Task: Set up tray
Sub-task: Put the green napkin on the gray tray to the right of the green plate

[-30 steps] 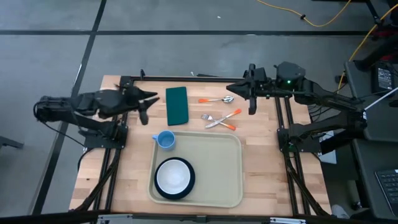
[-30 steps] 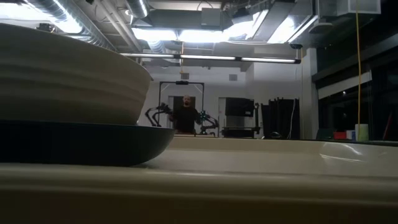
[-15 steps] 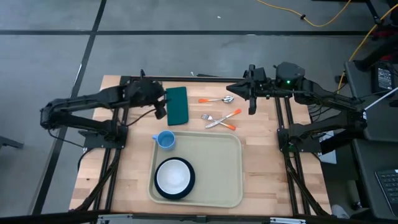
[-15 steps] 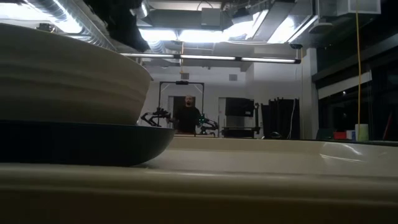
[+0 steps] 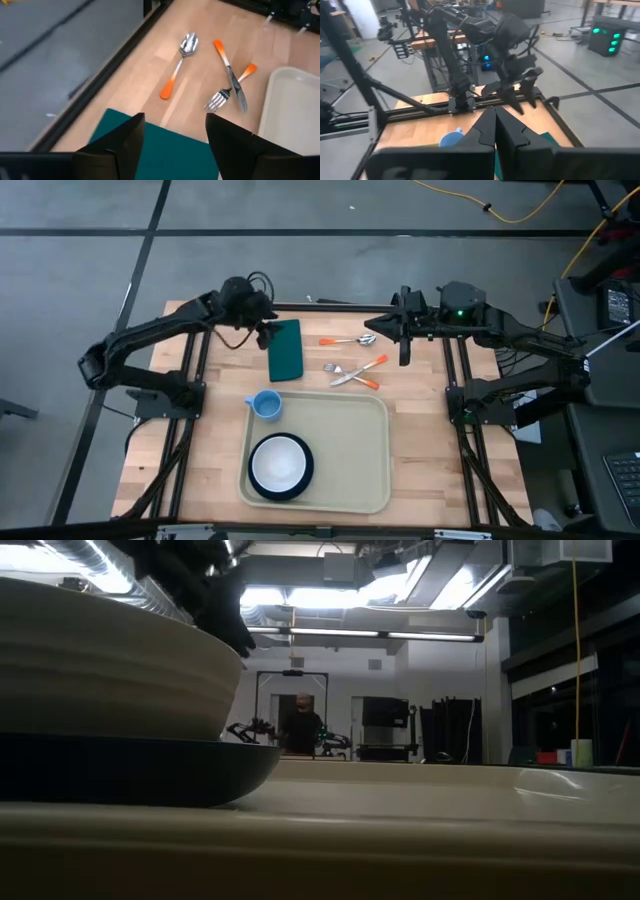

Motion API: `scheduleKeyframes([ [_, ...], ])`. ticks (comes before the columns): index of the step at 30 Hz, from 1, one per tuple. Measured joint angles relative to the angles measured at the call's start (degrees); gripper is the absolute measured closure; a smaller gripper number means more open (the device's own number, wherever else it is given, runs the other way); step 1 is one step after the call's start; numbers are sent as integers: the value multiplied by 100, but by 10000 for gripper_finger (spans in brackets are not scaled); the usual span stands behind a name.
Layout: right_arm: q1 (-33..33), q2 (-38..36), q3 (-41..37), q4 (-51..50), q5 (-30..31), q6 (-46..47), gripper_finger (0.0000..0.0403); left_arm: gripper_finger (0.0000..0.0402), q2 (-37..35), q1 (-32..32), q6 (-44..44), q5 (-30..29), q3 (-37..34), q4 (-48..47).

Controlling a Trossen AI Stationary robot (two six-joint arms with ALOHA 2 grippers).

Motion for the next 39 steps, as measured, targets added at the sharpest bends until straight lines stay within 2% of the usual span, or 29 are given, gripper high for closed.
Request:
scheduleKeyframes([
  [5, -2, 0, 0, -72, 183, -57, 400, 184, 540, 213, 11, 307, -2, -206],
  [9, -2, 0, 0, -153, 184, -124, 400, 183, 798, 242, 101, 308, -2, -96],
  [15, -2, 0, 2, -149, 184, 78, 400, 184, 847, 291, 409, 319, -2, -269],
  [21, -2, 0, 2, -91, 194, 339, 400, 186, 811, 779, 957, 350, -2, -324],
  [23, 0, 0, 2, -60, 370, 446, 400, 187, 811, 967, 1042, 545, -2, -299],
  [28, -2, 0, 2, -64, 792, 481, 400, 185, 811, 1344, 1082, 1551, -2, -367],
  [35, 0, 0, 2, -66, 851, 634, 400, 192, 886, 1852, 1509, 1723, -2, -639],
  [39, -2, 0, 2, -68, 853, 645, 400, 196, 1190, 2208, 1474, 2366, -2, -645],
])
